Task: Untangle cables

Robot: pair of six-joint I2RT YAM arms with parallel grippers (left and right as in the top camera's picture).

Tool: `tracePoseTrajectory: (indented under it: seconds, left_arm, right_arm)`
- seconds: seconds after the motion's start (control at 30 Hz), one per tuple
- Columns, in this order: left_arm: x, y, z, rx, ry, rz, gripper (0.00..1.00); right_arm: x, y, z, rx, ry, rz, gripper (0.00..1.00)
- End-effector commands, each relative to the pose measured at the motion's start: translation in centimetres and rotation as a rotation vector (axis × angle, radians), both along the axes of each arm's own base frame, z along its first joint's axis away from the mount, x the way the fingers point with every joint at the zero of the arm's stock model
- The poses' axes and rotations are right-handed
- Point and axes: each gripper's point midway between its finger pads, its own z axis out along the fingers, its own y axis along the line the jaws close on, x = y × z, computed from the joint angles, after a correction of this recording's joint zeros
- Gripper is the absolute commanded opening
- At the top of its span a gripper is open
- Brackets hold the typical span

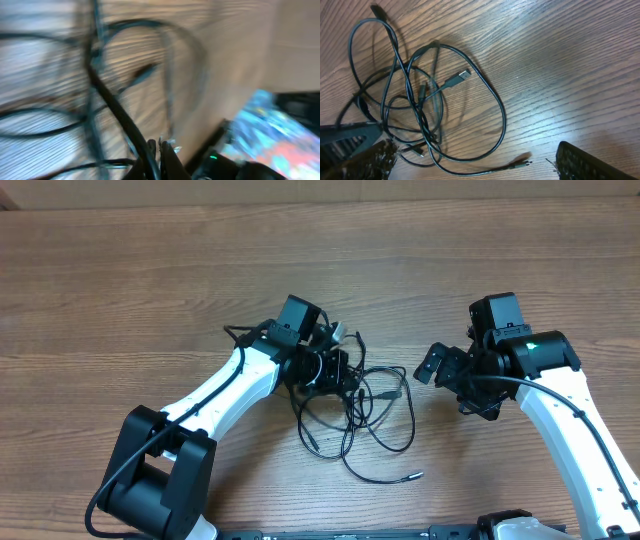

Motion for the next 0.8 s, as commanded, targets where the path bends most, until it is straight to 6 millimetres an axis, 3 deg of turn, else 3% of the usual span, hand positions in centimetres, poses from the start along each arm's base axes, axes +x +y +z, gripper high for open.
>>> tracePoseTrajectory:
  seconds: [0.0, 0.17, 0.3, 0.4, 0.57, 0.77]
  left_arm:
    - [0.4, -2.2, 7.4, -0.313, -0.087, -0.127, 0.04]
    - [0.7, -2.5, 18.3, -0.527, -0.4, -0.246, 0.04]
    - [-1.5, -2.0, 28.1, -0.669, -0.727, -0.367, 0.04]
    - [-3.4, -0.9, 33.3, -0.703, -0.927, -0.401, 0.04]
    - [-5.7, 2.1, 39.0, -0.706, -1.117, -0.376, 0.04]
    - [-6.9, 5.9, 42.2, -0.665, -1.213, -0.283, 0.04]
  right_arm:
    - [-0.1, -0.3, -0.3, -0.015, 0.005, -0.008, 1.0]
    - [-0.2, -0.3, -0.5, -0.017, 0.01, -0.001, 1.0]
    - [-0.3, -0.3, -0.5, -0.017, 0.013, 0.0, 1.0]
    - [-0.3, -0.3, -0.5, -0.017, 0.012, 0.0, 1.0]
    - [-0.3, -0.3, -0.5, -0.017, 0.013, 0.0, 1.0]
    - [-0.3, -0.2, -0.5, -0.01, 0.014, 0.001, 1.0]
